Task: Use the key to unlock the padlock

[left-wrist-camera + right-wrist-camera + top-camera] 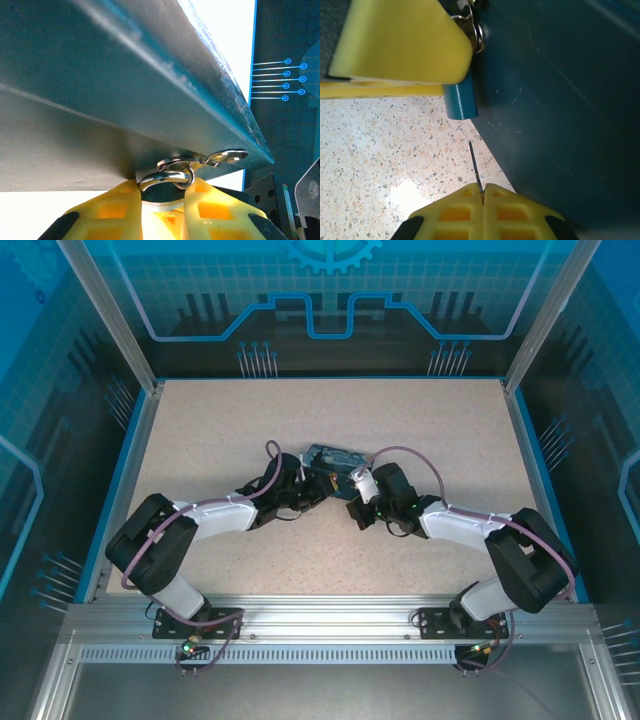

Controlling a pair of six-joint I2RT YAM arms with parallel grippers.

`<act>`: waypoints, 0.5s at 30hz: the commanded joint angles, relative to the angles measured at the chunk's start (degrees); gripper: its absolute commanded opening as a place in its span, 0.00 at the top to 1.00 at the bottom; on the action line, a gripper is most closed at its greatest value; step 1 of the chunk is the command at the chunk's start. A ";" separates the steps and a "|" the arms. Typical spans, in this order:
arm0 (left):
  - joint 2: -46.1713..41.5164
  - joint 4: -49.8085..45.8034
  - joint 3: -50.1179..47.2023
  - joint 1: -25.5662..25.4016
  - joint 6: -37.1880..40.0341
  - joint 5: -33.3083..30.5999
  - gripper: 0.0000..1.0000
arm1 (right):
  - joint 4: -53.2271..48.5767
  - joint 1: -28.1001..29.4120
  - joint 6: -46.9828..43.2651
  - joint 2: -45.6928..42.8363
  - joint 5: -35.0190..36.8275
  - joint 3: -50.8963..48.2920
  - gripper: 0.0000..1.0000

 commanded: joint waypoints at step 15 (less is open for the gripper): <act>-0.15 3.89 1.90 -1.14 -0.91 0.29 0.89 | 5.01 0.81 2.77 -0.51 1.18 0.12 0.99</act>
